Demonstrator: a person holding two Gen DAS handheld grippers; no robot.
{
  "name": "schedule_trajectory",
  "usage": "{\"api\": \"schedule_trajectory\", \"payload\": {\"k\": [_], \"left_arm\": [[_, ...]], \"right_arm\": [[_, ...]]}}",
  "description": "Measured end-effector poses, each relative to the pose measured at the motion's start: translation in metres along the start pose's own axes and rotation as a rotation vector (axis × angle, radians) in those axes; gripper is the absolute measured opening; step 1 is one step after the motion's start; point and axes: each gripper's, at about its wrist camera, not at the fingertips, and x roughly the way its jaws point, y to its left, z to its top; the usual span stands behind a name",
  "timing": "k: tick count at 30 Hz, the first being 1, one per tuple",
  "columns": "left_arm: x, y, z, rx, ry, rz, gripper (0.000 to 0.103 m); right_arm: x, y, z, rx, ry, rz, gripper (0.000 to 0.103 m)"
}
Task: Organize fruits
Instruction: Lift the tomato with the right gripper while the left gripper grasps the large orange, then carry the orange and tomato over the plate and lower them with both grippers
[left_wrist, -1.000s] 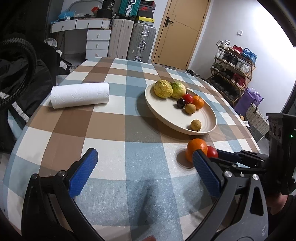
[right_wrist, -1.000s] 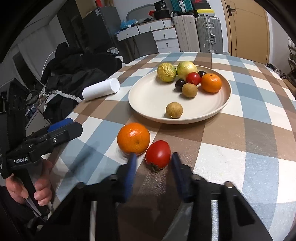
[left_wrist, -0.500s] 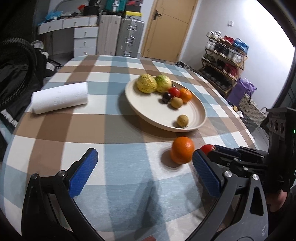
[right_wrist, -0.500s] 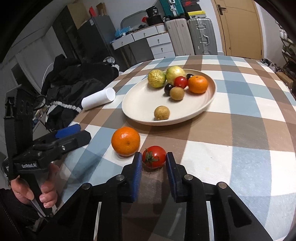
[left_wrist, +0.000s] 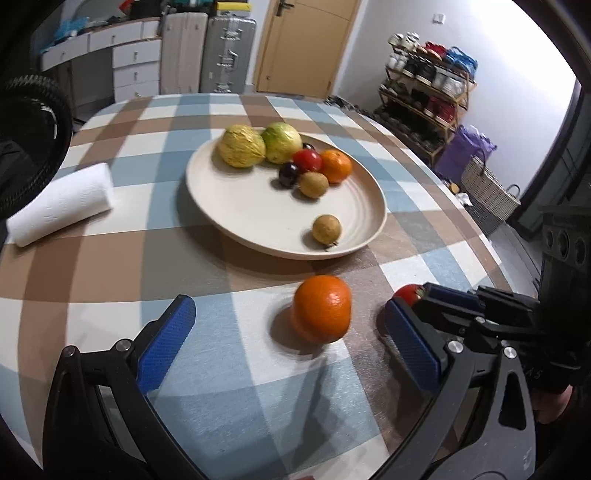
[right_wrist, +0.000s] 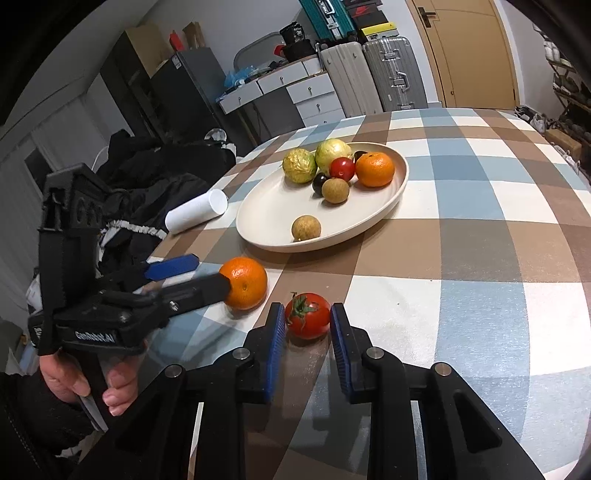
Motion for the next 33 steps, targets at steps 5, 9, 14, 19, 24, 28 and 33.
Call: {"api": "schedule_trajectory", "payload": {"k": [5,9,14,19,24,28,33], "left_arm": [[0.008,-0.002,0.001,-0.001,0.017,-0.055,0.093],[0.012,-0.002,0.001,0.003,0.037,-0.094,0.059],[0.017,0.001,0.000,-0.004,0.063,-0.149,0.033],[0.015,0.004,-0.002,-0.010,0.060,-0.157,0.033],[0.007,0.011,-0.003,-0.024,0.047,-0.163,0.033],[0.002,0.013,-0.002,-0.025,0.037,-0.167,0.033],[-0.005,0.017,-0.001,-0.032,0.022,-0.176,0.033]], "right_arm": [[-0.004,-0.002,-0.001,0.009,-0.016,0.005,0.025],[-0.005,-0.003,-0.001,0.010,-0.015,0.006,0.025],[-0.004,-0.003,-0.001,0.011,-0.008,0.003,0.024],[-0.002,-0.001,0.001,-0.003,0.005,-0.009,0.024],[0.005,0.005,0.007,-0.038,0.029,-0.041,0.025],[0.011,0.008,0.010,-0.057,0.043,-0.059,0.025],[0.017,0.010,0.012,-0.073,0.055,-0.079,0.025]]}}
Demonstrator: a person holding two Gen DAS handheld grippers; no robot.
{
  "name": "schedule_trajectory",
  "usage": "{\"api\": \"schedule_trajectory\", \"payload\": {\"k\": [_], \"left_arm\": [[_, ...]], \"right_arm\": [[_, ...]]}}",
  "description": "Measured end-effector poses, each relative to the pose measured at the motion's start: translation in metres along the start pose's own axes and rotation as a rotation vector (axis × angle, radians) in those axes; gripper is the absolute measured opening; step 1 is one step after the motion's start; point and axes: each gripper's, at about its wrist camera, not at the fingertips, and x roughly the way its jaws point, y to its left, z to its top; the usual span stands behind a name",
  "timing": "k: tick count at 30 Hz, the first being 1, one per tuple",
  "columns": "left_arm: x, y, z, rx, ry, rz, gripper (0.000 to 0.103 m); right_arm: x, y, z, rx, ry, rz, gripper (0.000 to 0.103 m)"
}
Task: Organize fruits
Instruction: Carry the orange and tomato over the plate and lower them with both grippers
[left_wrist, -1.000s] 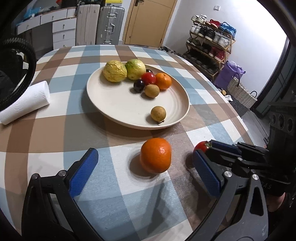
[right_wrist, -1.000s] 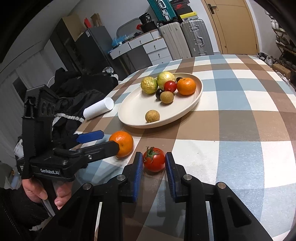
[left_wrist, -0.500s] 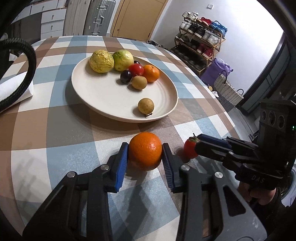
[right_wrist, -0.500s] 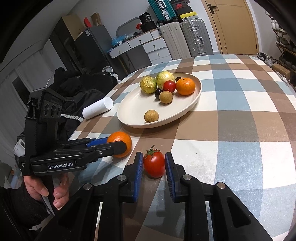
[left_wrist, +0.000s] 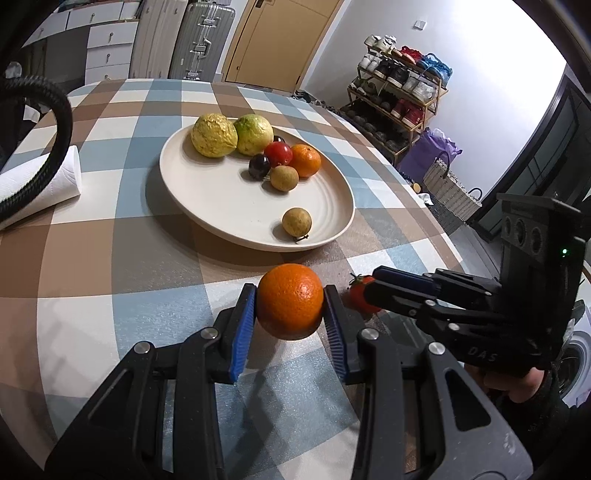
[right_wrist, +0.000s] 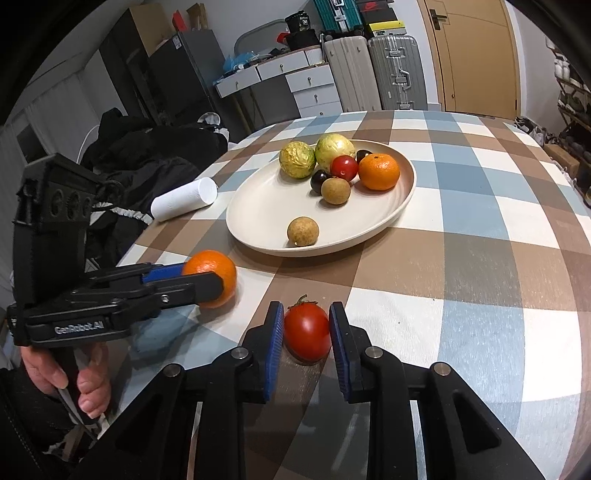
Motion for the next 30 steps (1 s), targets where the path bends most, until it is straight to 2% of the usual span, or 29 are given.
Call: {"api": "schedule_trajectory", "payload": {"k": [6,9,12,18,30], "left_arm": [[-0.008,0.004,0.003,-0.004,-0.020,-0.005,0.033],[-0.012,0.006,0.006,-0.007,-0.031,-0.007,0.033],[-0.015,0.008,0.008,-0.009,-0.039,-0.011,0.033],[-0.020,0.014,0.016,-0.007,-0.057,-0.012,0.033],[-0.015,0.029,0.064,-0.012,-0.095,0.016,0.033]], "right_arm": [[0.006,0.001,0.003,-0.008,0.015,-0.006,0.026],[0.016,0.002,0.002,-0.004,0.065,0.010,0.028],[0.016,0.006,0.002,-0.023,0.048,-0.013,0.028],[0.009,0.004,0.006,-0.010,0.005,-0.006,0.028],[0.004,0.004,0.065,-0.053,-0.079,0.026,0.028]]}}
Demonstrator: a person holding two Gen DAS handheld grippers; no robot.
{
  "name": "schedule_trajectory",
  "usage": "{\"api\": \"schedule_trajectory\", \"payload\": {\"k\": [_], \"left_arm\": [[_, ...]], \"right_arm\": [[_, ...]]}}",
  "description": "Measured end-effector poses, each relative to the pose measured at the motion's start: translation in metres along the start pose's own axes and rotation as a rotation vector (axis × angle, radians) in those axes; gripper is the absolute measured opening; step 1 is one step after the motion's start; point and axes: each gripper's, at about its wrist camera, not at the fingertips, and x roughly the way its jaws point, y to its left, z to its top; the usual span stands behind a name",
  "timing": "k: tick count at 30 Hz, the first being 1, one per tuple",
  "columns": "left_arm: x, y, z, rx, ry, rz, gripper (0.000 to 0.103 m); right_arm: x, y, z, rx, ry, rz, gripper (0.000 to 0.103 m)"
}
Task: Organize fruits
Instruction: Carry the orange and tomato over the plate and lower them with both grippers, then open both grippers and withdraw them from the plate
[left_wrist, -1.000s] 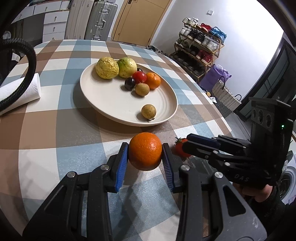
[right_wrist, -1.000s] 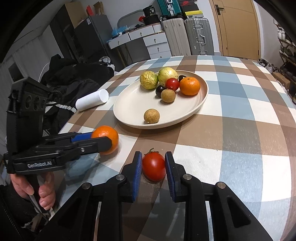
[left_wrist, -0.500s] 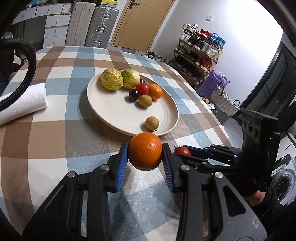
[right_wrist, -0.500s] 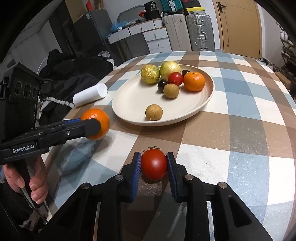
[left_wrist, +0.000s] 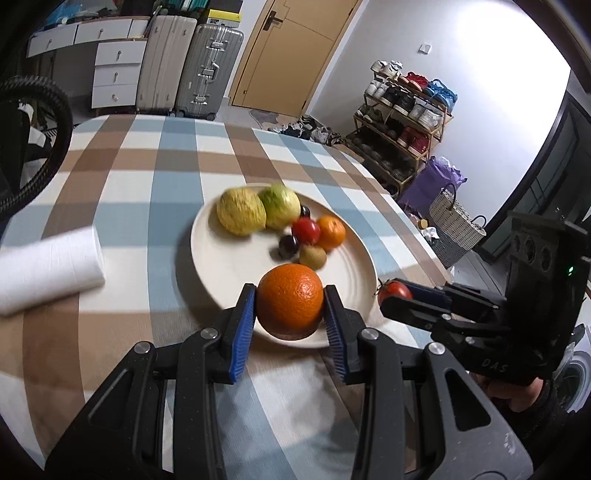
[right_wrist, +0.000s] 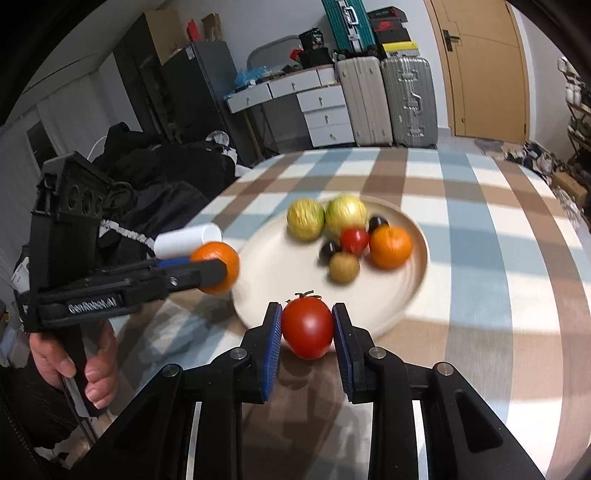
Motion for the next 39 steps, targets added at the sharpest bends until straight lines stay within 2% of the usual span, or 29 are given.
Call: {"api": "schedule_trajectory", "payload": {"k": [8,14,20,31,33,37,39], "left_arm": [[0.030,0.014,0.025,-0.010,0.024,0.022,0.033],[0.053,0.029,0.037,-0.017,0.055,0.028,0.033],[0.068,0.039,0.043,-0.017,0.077,0.019,0.033],[0.081,0.046,0.042,-0.020,0.091,0.014,0.033],[0.080,0.046,0.042,-0.019,0.089,0.016,0.033],[0.078,0.041,0.043,-0.006,0.081,0.015,0.034],[0.075,0.039,0.044,0.001,0.077,0.027,0.038]], "right_arm": [[0.028,-0.002,0.048,-0.028,-0.019,0.045,0.028],[0.058,-0.005,0.069,-0.016,0.004,0.079,0.028],[0.083,-0.008,0.075,0.000,0.040,0.095,0.028],[0.098,-0.008,0.073,0.007,0.069,0.085,0.028],[0.097,-0.008,0.073,0.009,0.065,0.083,0.030],[0.089,-0.008,0.074,0.021,0.036,0.097,0.041],[0.079,-0.007,0.074,0.021,0.010,0.089,0.045]]}}
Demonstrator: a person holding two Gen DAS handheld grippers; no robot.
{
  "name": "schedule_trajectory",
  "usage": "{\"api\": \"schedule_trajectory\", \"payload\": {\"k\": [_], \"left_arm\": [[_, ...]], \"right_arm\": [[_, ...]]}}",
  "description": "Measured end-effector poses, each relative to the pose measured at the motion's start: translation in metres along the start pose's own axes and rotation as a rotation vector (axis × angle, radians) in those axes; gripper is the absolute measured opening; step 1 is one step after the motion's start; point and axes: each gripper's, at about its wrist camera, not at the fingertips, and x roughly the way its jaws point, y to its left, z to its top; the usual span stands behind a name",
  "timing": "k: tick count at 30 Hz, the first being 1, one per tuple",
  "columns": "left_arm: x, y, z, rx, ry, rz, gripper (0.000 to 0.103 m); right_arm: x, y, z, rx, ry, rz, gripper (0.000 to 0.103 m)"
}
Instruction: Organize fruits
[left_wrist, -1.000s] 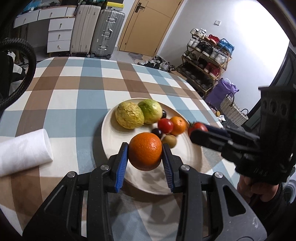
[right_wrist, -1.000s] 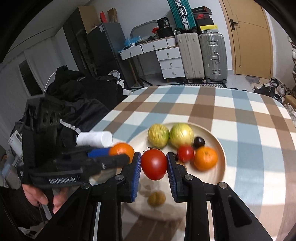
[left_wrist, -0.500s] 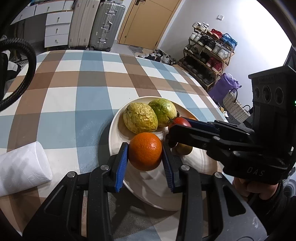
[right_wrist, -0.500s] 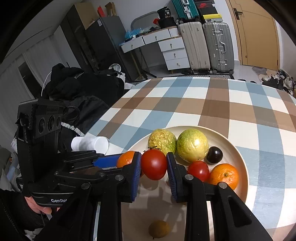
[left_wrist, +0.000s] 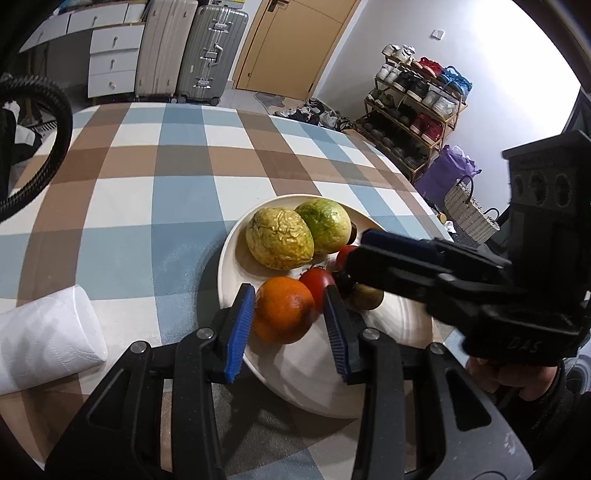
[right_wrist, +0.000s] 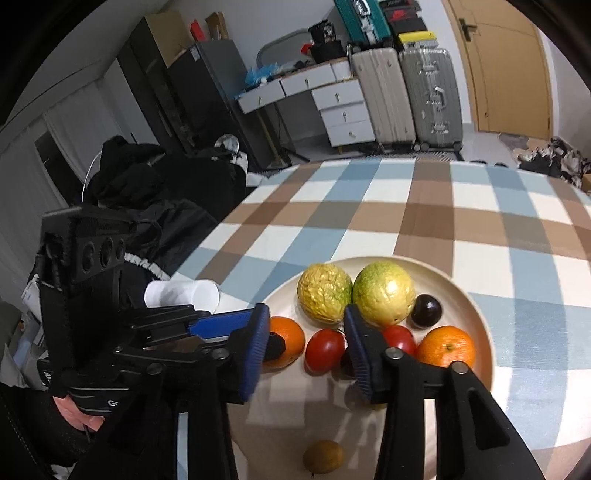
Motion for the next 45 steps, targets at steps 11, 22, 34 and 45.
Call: {"api": "schedule_trajectory", "payload": {"k": [11,22,34,45], "left_arm": [[-0.042,-0.020,-0.009,0.003,-0.073,0.061,0.060],[-0.123,-0.073,-0.016,0.042,-0.328,0.200,0.090],[-0.191,-0.117,-0.051,0.089,-0.552,0.240,0.102],[-0.208,-0.124,-0.089,0.115,-0.614,0.296,0.102]], "right_arm": [[-0.081,0.002,-0.010,0.033,-0.204,-0.023,0.082],[-0.173,0.019,-0.035,0.004,-0.449,-0.098,0.102],[-0.228,0.043,-0.069,-0.044,-0.608,-0.187,0.103],[-0.238,0.064,-0.101,-0.114,-0.712,-0.250,0.103]]}}
